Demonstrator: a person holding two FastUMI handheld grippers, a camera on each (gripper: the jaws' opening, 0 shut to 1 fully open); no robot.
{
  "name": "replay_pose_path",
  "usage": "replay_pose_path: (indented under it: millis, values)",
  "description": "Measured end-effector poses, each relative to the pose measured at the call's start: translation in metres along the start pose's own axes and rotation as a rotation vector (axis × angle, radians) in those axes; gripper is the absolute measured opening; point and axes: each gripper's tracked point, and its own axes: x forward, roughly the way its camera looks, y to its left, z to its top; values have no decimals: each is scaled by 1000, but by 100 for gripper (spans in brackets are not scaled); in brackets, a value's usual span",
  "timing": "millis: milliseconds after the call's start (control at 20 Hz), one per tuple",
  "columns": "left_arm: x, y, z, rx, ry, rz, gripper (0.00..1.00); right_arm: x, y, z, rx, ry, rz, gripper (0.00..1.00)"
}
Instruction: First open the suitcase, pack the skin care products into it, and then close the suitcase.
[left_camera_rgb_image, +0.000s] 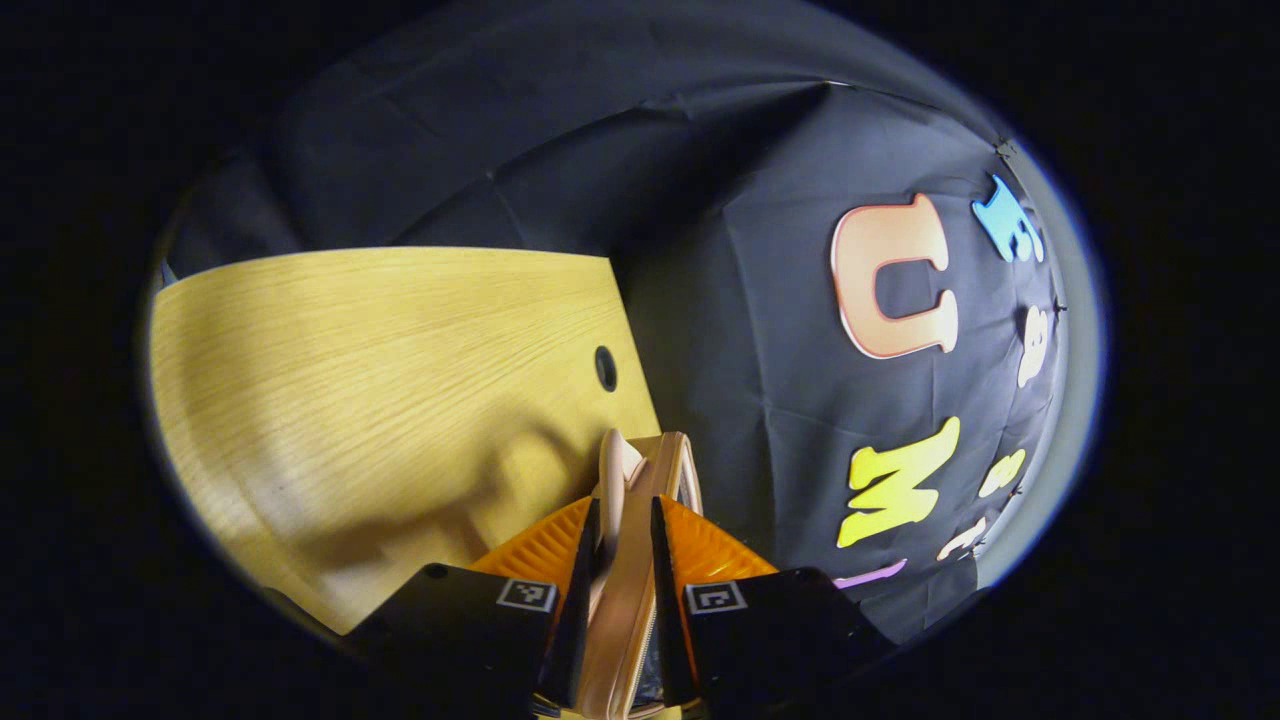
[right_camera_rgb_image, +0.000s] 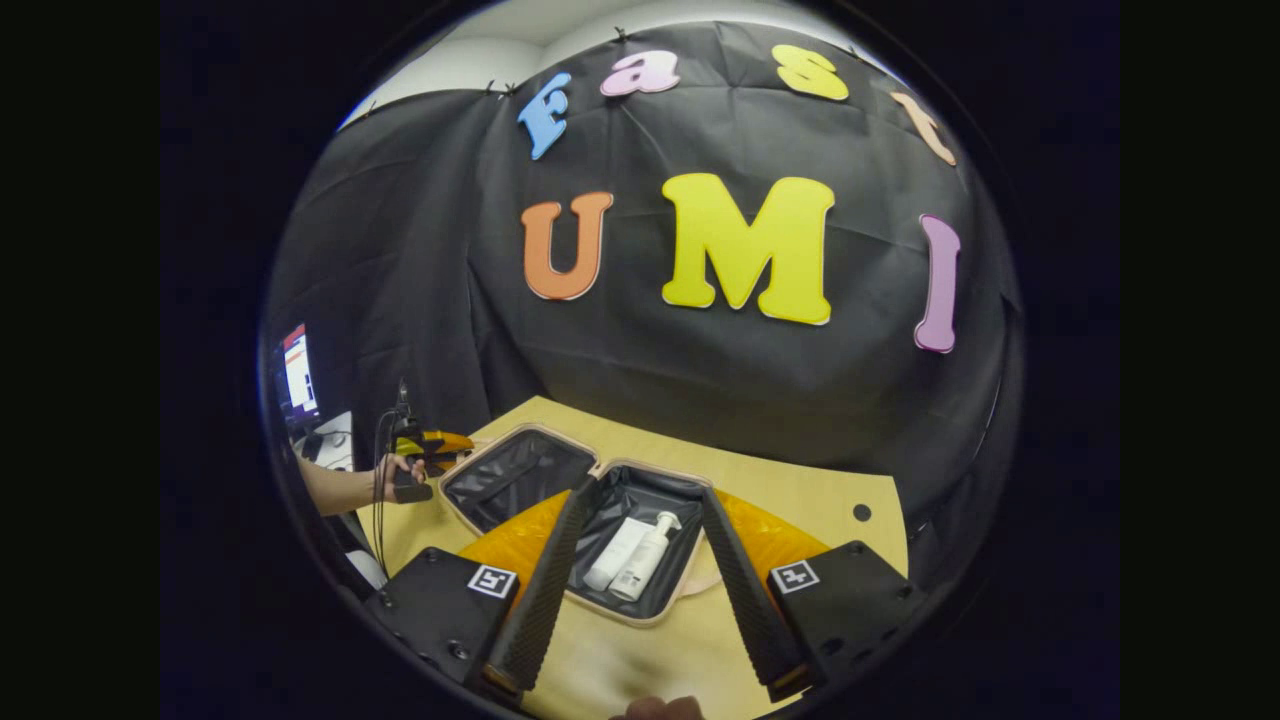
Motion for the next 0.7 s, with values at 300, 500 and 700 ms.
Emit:
replay_pose_path:
  millis: [300, 500, 700]
  values:
    - [-13, -93, -10, 135, -30, -81, 17, -29, -29, 7, 65, -74, -21, 74]
    - [-15, -152, -39, 236, -41, -108, 16, -52, -63, 7, 101, -112, -56, 74]
    - [-13, -211, -90, 339, -43, -113, 15, -72, -107, 10, 108, -179, -133, 74]
